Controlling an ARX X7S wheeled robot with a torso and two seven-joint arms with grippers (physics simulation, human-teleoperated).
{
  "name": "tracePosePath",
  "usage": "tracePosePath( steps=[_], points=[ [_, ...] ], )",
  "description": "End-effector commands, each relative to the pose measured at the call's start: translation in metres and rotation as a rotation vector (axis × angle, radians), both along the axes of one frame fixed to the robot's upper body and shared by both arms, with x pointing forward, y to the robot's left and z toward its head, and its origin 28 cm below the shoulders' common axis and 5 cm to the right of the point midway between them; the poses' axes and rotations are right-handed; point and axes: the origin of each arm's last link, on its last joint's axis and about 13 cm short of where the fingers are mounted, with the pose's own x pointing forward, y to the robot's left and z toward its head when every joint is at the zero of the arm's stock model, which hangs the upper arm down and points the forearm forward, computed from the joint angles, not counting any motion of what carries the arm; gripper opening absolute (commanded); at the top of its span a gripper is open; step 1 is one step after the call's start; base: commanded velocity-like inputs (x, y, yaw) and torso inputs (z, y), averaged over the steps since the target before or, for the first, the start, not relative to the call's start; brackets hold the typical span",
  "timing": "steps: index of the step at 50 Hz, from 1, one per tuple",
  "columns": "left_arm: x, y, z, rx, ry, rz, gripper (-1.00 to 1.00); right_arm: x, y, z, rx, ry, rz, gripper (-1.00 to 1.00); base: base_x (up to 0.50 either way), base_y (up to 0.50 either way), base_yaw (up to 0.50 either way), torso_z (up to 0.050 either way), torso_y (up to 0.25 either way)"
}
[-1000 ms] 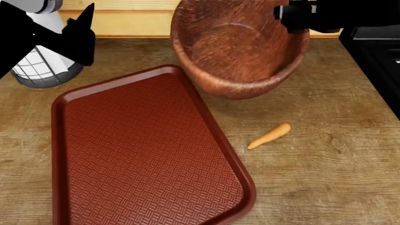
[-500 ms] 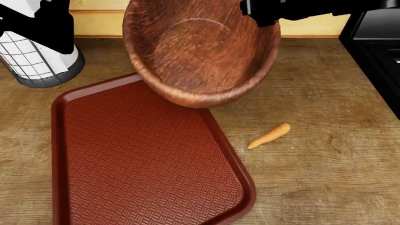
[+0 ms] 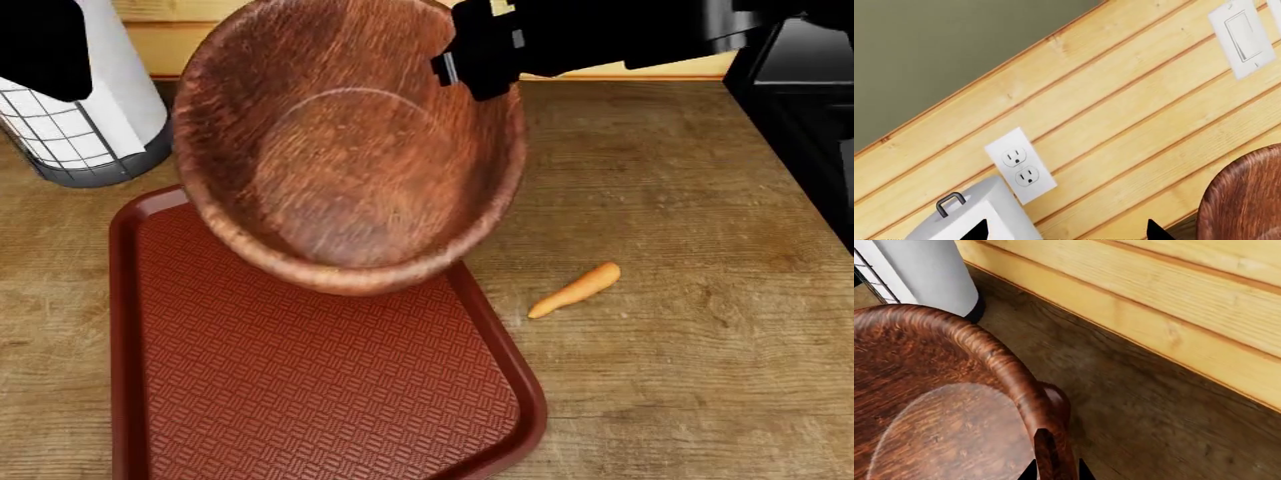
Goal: Place the two vegetables and bowl onto the tray for setting up a vegetable dip station.
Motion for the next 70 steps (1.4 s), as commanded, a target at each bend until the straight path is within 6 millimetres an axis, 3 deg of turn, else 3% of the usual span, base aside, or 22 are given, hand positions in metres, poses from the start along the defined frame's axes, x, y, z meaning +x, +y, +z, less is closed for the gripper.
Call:
tracePosePath(
  steps=[1, 11, 27, 56, 57, 70],
  points=[
    [-0.008, 0.002, -0.002, -0.002, -0.001, 0.009, 1.00, 0.004, 0.016, -0.006, -0.001, 0.017, 0.086, -1.00, 0.00, 0.00, 0.00, 0.000, 0.000],
    [-0.011, 0.004, -0.004, -0.008, 0.003, 0.009, 1.00, 0.018, 0.029, -0.014, -0.006, 0.037, 0.088, -1.00, 0.00, 0.00, 0.00, 0.000, 0.000],
    [-0.013, 0.006, -0.007, -0.015, 0.008, 0.013, 1.00, 0.044, 0.032, -0.024, 0.031, 0.079, 0.069, -1.00, 0.00, 0.00, 0.00, 0.000, 0.000],
    [-0.011, 0.009, -0.014, -0.026, 0.020, 0.016, 1.00, 0.060, 0.036, -0.052, 0.057, 0.147, 0.032, -1.00, 0.00, 0.00, 0.00, 0.000, 0.000],
    [-0.010, 0.009, -0.014, -0.026, 0.020, 0.016, 1.00, 0.061, 0.036, -0.052, 0.048, 0.142, 0.035, 1.00, 0.00, 0.00, 0.00, 0.000, 0.000],
    [-0.010, 0.009, -0.017, -0.030, 0.026, 0.014, 1.00, 0.062, 0.038, -0.055, 0.041, 0.120, 0.037, 1.00, 0.00, 0.00, 0.00, 0.000, 0.000]
  ],
)
